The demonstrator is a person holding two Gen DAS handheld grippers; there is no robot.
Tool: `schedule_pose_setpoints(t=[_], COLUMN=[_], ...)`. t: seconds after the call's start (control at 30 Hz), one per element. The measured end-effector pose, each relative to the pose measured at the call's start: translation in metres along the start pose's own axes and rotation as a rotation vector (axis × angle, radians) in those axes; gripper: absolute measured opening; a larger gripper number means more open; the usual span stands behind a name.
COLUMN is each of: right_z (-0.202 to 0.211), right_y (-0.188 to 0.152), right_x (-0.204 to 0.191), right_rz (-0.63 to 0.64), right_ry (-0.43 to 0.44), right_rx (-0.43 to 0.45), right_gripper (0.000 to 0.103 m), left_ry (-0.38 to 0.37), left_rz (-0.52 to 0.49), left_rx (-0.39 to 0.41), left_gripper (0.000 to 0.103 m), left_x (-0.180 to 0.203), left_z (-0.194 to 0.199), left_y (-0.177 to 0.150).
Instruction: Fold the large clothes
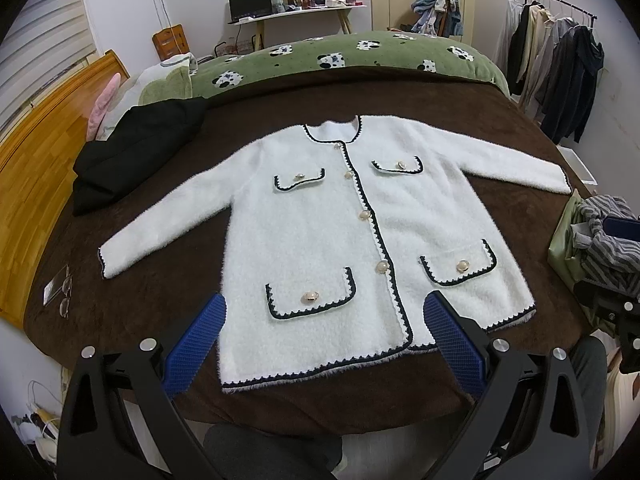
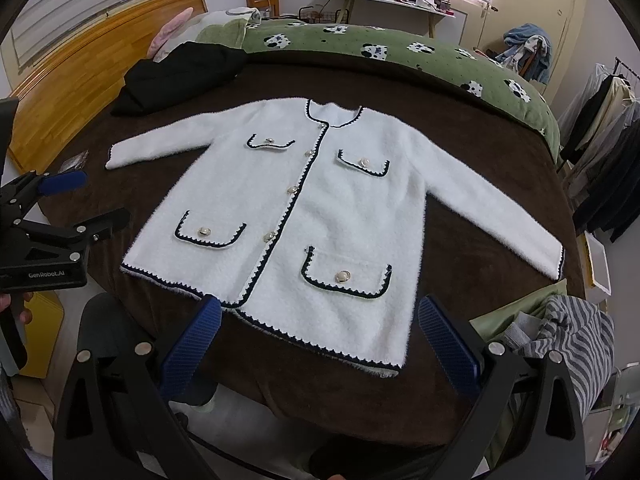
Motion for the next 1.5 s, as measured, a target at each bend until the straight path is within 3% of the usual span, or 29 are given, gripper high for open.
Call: schedule_pose_setpoints(t=[1.5], right_z=[-0.01], right_y=[-0.002], right_x=[0.003], right_rz=[-0.026], right_ry=[0.035], right_rx=[-0.011], right_gripper=[0.097], left_ry=[-0.003], left_rz=[-0.008], left_rx=[-0.024], left_gripper=[0.097], left_x=[0.004], left_z=[-0.008], left_y=[-0.003])
Point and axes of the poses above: each gripper's, at about its wrist camera, not at the fingertips, and z roughly against the way its jaws point, x to its right, y to its top, the point moved 5 cm from there along -z, roughly the way its jaws point, and after that the axes turned 10 degrees about -y, right-handed, at the moved point
